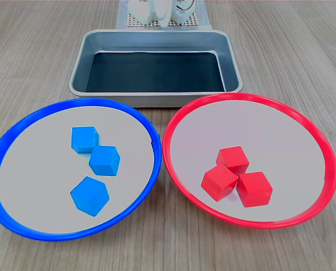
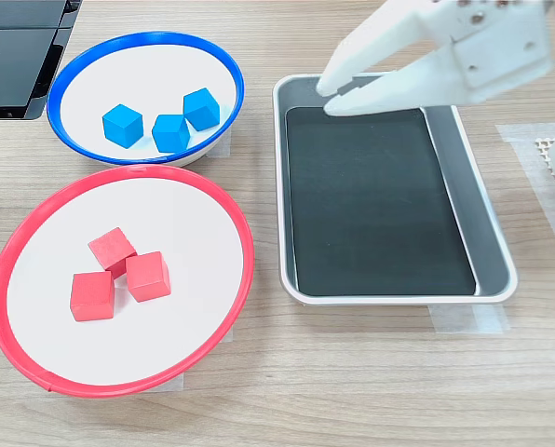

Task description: Relocate any red block in the blue dish to the red dish, correcting any misplacement.

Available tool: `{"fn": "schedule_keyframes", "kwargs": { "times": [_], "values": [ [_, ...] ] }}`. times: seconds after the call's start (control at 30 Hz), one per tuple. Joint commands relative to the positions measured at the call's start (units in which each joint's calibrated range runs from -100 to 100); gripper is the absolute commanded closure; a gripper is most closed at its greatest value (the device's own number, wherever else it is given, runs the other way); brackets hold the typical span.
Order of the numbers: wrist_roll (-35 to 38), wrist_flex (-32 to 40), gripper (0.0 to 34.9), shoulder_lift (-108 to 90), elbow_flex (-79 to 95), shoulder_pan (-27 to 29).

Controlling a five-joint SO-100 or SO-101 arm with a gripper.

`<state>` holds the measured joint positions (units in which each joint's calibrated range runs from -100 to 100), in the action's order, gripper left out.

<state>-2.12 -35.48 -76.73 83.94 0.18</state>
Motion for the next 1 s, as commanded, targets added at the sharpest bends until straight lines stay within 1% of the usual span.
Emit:
{"fn": "schedule_keyframes", "kwargs": {
  "times": [0.0,0.27,0.43,0.63,0.97],
  "values": [
    [-0.2,-5.4,34.6,-9.0,3.5,0.6],
    [-0.8,-13.3,34.6,-18.8,8.4,-0.9],
    [-0.5,-16.8,34.6,-22.0,9.4,-1.2],
    [0.1,-17.0,34.6,-22.3,11.3,-1.0],
    [1.0,-15.0,34.6,-22.3,14.9,-0.5]
  ]
}}
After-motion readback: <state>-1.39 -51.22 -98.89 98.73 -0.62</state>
